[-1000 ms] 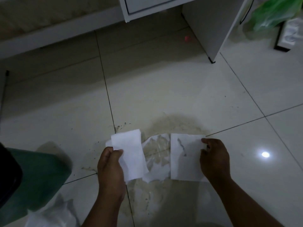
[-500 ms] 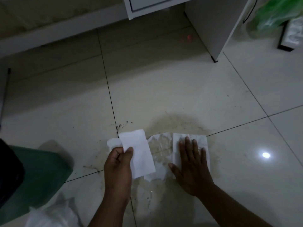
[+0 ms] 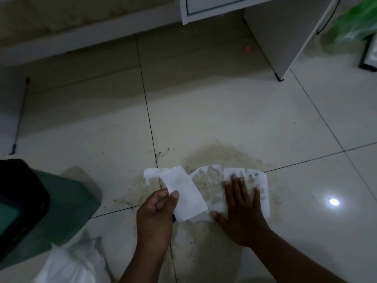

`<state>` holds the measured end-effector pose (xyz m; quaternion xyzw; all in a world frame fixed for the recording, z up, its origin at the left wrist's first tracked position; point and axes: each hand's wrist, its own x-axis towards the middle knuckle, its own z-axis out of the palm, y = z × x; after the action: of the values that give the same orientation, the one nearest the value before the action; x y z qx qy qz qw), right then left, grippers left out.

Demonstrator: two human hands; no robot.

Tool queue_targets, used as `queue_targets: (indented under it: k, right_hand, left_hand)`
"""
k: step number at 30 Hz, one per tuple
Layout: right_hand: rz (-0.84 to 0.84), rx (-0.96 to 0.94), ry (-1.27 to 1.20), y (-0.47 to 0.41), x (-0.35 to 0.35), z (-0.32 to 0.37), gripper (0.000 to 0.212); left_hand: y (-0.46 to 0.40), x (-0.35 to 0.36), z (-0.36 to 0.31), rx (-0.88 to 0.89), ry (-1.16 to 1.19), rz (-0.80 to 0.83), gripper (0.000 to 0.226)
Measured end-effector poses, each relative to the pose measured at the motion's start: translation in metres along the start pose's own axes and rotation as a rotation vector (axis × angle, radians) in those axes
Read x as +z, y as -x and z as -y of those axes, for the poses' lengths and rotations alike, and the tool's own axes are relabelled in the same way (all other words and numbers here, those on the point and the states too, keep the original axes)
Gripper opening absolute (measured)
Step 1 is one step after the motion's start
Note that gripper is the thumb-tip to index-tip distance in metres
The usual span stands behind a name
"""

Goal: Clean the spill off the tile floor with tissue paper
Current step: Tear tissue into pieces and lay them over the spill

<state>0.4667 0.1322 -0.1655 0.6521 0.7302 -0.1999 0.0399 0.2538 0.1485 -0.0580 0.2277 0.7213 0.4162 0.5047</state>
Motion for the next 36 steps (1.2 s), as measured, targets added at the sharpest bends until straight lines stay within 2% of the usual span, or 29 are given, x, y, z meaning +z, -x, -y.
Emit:
queue_targets:
  k: [3, 6, 8, 11, 17, 21, 23, 24, 27, 28, 31, 36]
  right_hand:
    - [-0.048, 0.033, -0.047, -0.002, -0.012, 0.018, 0.091]
    - [-0.249, -0.069, -0.375, 0.0, -0.039, 0.048, 0.068]
    - [-0.319, -0.147, -0.631, 0.008, -0.055, 0.069, 0.054]
    - [-0.382, -0.263, -0.737, 0.022, -0.066, 0.096, 0.048]
    - [-0.283, -0.254, -0.668, 0.026, -0.062, 0.105, 0.045]
    - [-0.255, -0.298, -0.66, 0.021, -0.061, 0.103, 0.015]
    - [-0.266, -0.288, -0.713, 0.018, -0.062, 0.104, 0.008]
    - [-0.256, -0.275, -0.734, 0.019, -0.063, 0.104, 0.012]
    - [-0.168, -0.219, -0.765, 0.02, -0.064, 0.104, 0.048]
    - [-0.15, -0.2, -0.763, 0.02, -0.063, 0.104, 0.051]
    - [-0.166, -0.167, -0.795, 0.02, -0.059, 0.102, 0.032]
    - [-0.144, 0.003, -0.844, 0.017, -0.05, 0.091, 0.021]
  left_hand:
    - [0.003, -0.004, 0.0, 0.001, 0.018, 0.019, 0.006]
    - [0.004, -0.008, -0.001, 0.019, 0.021, 0.024, 0.008]
    - [0.005, -0.011, 0.0, 0.022, 0.02, 0.022, 0.01]
    - [0.005, -0.013, 0.001, 0.003, 0.013, 0.003, 0.007]
    - [0.003, -0.023, 0.0, -0.061, 0.07, -0.075, 0.015]
    - [0.003, -0.026, -0.001, -0.103, 0.092, -0.048, 0.016]
    - [0.003, -0.027, -0.002, -0.117, 0.112, -0.022, 0.015]
    - [0.004, -0.025, -0.002, -0.127, 0.13, 0.0, 0.015]
    - [0.005, -0.021, -0.003, -0.136, 0.165, 0.052, 0.015]
    - [0.006, -0.019, -0.002, -0.131, 0.167, 0.07, 0.016]
    - [0.008, -0.016, 0.0, -0.094, 0.124, 0.116, 0.019]
    - [0.007, -0.016, 0.008, -0.106, 0.081, 0.157, 0.015]
